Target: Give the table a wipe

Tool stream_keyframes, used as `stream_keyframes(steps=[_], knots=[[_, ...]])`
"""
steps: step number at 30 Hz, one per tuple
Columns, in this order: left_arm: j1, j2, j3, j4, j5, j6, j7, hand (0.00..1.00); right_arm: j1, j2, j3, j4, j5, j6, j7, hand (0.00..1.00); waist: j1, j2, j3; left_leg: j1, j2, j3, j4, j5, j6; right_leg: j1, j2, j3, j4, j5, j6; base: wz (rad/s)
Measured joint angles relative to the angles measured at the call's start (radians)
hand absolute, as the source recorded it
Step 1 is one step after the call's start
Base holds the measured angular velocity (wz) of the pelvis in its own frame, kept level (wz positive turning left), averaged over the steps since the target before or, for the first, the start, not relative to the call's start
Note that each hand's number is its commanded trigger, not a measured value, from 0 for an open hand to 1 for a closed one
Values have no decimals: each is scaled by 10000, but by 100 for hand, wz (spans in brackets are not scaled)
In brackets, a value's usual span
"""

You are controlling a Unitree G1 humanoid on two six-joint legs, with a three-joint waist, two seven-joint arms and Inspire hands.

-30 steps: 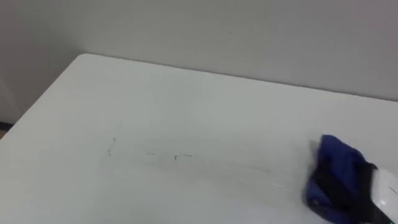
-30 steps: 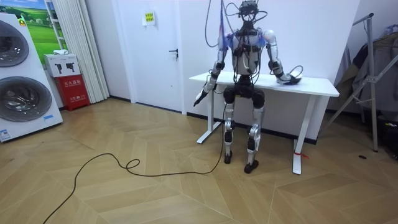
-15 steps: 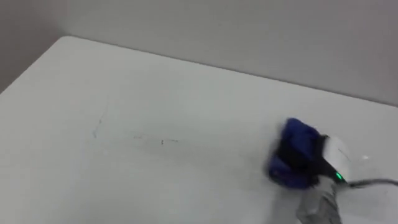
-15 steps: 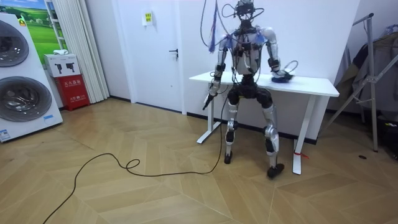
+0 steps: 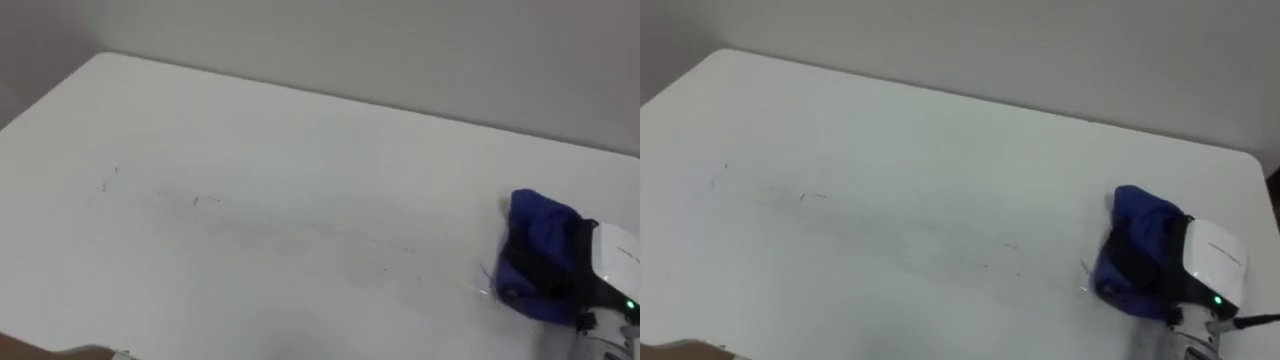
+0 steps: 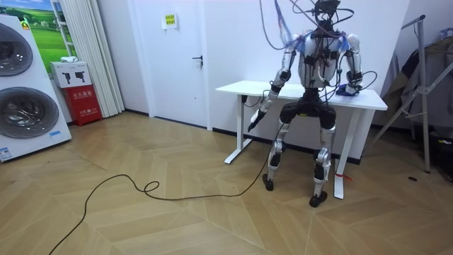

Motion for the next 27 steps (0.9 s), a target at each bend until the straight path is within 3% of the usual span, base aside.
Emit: stream_keyframes(steps=[2,4,5,6,7,9,12,15,16,18,20,23,27], knots=[[-47,-75,-281,46,-35,41,94,0,-559,177,523,-37,87,681,259,100,509,48,2,268,-168,167,-348,-97,-14,-181,69,781,-343,451,20,-84],[-265,-103,-384,110,-23,99,346,0,-983,463,1312,-391,88,837,665,100,728,65,3,168,-156,489,-496,-33,59,-419,121,1145,-343,712,-52,-49],[-518,-111,-459,297,-21,161,563,0,-1419,819,1822,-408,59,824,918,100,773,85,18,84,-118,573,-569,66,76,-644,170,1153,-3,766,-233,-32],[-812,-132,-549,353,-21,188,725,0,-1844,1158,2219,-249,19,739,1152,100,787,104,24,89,-116,543,-703,147,62,-804,176,833,160,760,-310,-16],[-946,-157,-595,343,-35,180,755,0,-2032,1303,2453,-164,-27,653,1270,100,793,99,31,83,-125,475,-740,146,69,-842,197,826,134,757,-338,-11],[-1066,-355,-625,-40,-127,191,776,0,-2316,1539,3147,-273,-131,322,1857,100,807,-66,70,-20,-434,-334,-901,99,145,-1017,238,824,-59,592,-281,-3],[-798,-422,-694,-826,-137,230,776,0,-2111,1530,3256,-270,-96,43,1823,100,531,-128,62,-155,-616,-920,-906,113,128,-924,258,659,-225,606,-269,18],[-398,-351,-636,-1316,-128,167,864,0,-1413,1438,3062,-203,-23,-677,1352,100,-68,-415,-21,-36,-773,-1246,-916,162,224,-473,255,351,-611,705,-165,35],[-363,-303,-541,-1297,12,168,858,0,-919,1415,2731,-213,4,-1025,909,100,-346,-534,0,15,-870,-1344,-920,130,276,-197,258,266,-877,744,-101,45],[-350,-195,-165,-1141,306,164,873,0,372,1002,2033,-377,408,-1436,-297,100,-591,-677,-49,168,-1093,-1379,-896,-40,413,137,132,334,-1079,782,-16,29],[-321,57,-106,-961,285,144,957,0,1128,576,1600,-409,683,-1544,-1112,100,-605,-682,-54,258,-1182,-1363,-903,-155,461,204,44,344,-1077,781,52,-3],[-324,285,-147,-962,266,119,1198,0,1662,239,1219,-408,944,-1612,-1607,100,-674,-611,-94,281,-1216,-1375,-901,-252,473,256,7,307,-1060,779,88,0],[-511,71,-302,-956,249,-48,1326,0,1625,321,1316,-459,1061,-1513,-1597,100,-525,-498,-103,429,-1194,-1324,-1013,-287,419,307,10,345,-1027,780,89,-7]])
